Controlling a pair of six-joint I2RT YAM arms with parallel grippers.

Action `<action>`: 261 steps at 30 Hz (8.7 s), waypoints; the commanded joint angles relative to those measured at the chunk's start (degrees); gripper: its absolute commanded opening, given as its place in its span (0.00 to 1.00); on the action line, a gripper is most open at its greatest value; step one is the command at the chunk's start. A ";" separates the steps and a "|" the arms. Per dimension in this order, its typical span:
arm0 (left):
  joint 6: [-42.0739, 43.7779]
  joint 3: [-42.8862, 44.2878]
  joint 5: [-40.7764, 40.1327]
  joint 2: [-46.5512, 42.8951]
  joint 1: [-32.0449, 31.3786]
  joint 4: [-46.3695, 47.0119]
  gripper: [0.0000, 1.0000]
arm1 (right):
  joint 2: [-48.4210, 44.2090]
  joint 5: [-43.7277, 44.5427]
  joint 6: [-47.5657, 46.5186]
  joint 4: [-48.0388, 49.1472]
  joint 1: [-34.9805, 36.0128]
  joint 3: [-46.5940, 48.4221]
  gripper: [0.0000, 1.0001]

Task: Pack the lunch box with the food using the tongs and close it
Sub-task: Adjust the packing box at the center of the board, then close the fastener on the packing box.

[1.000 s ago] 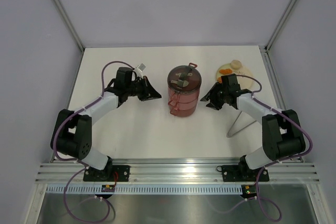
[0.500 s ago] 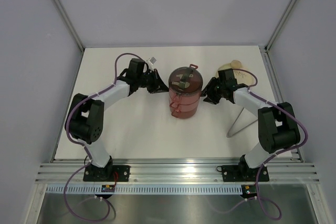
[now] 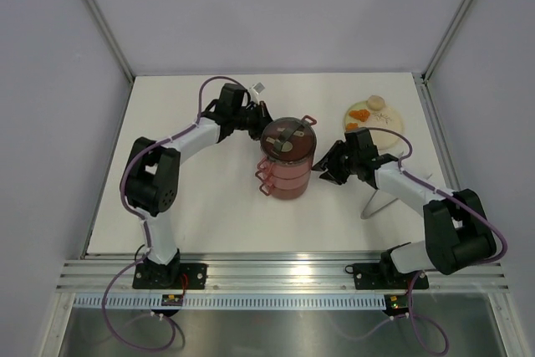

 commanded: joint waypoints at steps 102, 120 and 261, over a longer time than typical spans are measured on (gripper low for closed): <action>1.21 -32.13 -12.34 -23.81 -5.24 8.20 0.00 | 5.89 -6.74 -2.67 4.08 -1.82 0.53 0.43; 3.41 -26.69 -15.33 -24.52 -5.06 1.87 0.00 | 1.23 -5.33 -1.44 2.94 -0.50 -2.55 0.41; 2.53 -25.01 -11.64 -29.96 -3.39 5.91 0.00 | -5.54 4.16 -6.10 -9.90 3.98 12.30 0.23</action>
